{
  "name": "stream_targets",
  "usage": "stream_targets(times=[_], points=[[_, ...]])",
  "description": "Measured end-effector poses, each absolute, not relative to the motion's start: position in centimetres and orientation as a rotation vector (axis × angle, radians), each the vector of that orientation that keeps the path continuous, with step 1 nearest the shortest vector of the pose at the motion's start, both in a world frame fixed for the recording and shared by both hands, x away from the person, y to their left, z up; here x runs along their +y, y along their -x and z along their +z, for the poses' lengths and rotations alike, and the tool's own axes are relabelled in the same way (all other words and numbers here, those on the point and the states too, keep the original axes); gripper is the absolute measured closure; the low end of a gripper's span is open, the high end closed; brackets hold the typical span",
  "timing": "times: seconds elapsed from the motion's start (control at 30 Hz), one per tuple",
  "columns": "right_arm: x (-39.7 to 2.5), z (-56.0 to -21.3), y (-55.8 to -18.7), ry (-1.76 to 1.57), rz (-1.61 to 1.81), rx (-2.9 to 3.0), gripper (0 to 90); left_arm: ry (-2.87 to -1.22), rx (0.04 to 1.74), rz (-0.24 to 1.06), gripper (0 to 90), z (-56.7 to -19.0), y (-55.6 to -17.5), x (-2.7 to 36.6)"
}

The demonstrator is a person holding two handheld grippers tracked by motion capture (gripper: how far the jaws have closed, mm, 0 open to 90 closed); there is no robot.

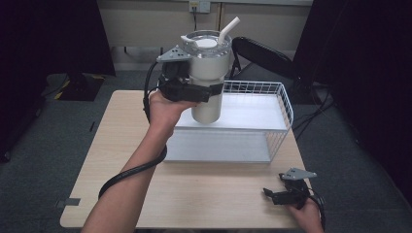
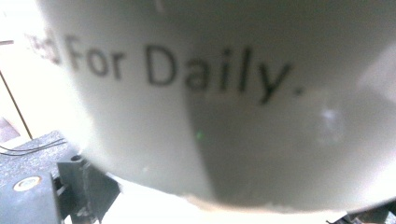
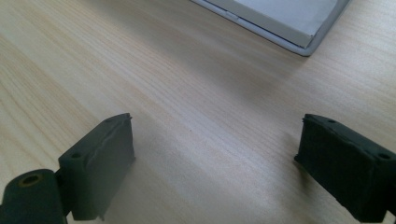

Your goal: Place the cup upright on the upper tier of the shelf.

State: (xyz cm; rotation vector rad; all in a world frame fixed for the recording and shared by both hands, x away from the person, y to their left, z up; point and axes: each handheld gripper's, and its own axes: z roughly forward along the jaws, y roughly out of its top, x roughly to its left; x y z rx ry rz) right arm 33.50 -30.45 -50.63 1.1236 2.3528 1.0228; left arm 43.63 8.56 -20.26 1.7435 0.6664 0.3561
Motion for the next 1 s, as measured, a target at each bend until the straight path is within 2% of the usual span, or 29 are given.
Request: stream_targets(times=[1.0], points=[[-30.5, -50.6, -33.5, -1.124, 1.022, 2.354, 9.9, -1.719, 0.749, 0.408, 9.6, -21.5, -47.2, 8.9]])
